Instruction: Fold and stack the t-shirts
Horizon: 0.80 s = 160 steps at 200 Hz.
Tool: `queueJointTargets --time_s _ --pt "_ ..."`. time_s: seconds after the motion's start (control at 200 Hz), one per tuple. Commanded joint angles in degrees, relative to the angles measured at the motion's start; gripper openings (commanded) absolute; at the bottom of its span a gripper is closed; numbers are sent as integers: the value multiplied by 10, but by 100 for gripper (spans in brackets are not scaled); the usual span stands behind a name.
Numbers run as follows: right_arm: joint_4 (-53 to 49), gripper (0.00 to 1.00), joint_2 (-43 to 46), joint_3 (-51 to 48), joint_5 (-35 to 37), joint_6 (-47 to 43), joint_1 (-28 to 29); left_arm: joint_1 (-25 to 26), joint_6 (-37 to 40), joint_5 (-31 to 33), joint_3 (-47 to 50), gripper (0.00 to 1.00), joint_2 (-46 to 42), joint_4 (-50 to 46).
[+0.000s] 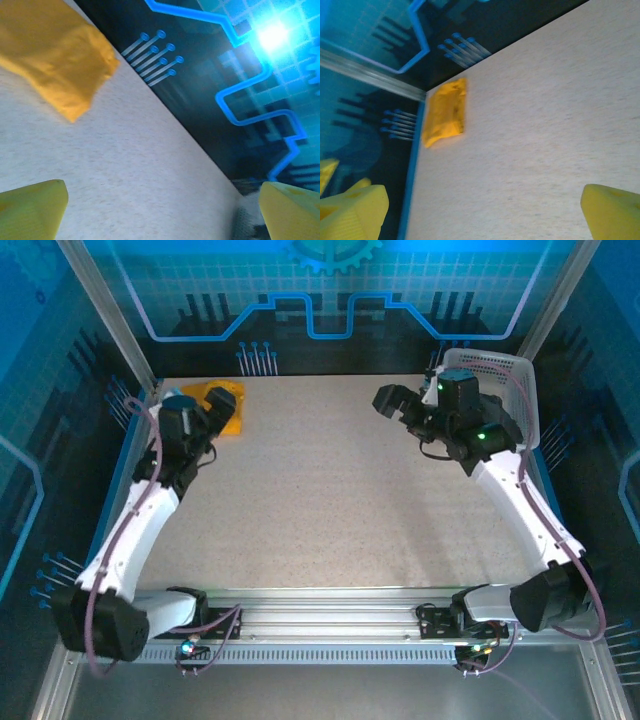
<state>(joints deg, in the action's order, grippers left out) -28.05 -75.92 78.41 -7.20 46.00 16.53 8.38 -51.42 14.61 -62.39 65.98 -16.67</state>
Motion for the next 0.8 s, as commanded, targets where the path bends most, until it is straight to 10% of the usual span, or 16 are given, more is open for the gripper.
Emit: queueJointTargets --time_s 0.0,0.115,0.22,0.355,0.795 --pt "-124 100 49 -11 181 -62 1 74 32 298 31 99 -60 -185" --pt "-24 100 144 -179 324 -148 -8 84 105 348 135 99 -144 -194" --pt "182 100 251 -401 390 -238 -20 82 356 234 296 99 -226 12" --pt "254 100 265 -499 409 -342 -31 66 431 224 450 99 -280 222" --pt "503 100 -30 -477 290 -379 -80 -85 385 42 361 99 126 467"
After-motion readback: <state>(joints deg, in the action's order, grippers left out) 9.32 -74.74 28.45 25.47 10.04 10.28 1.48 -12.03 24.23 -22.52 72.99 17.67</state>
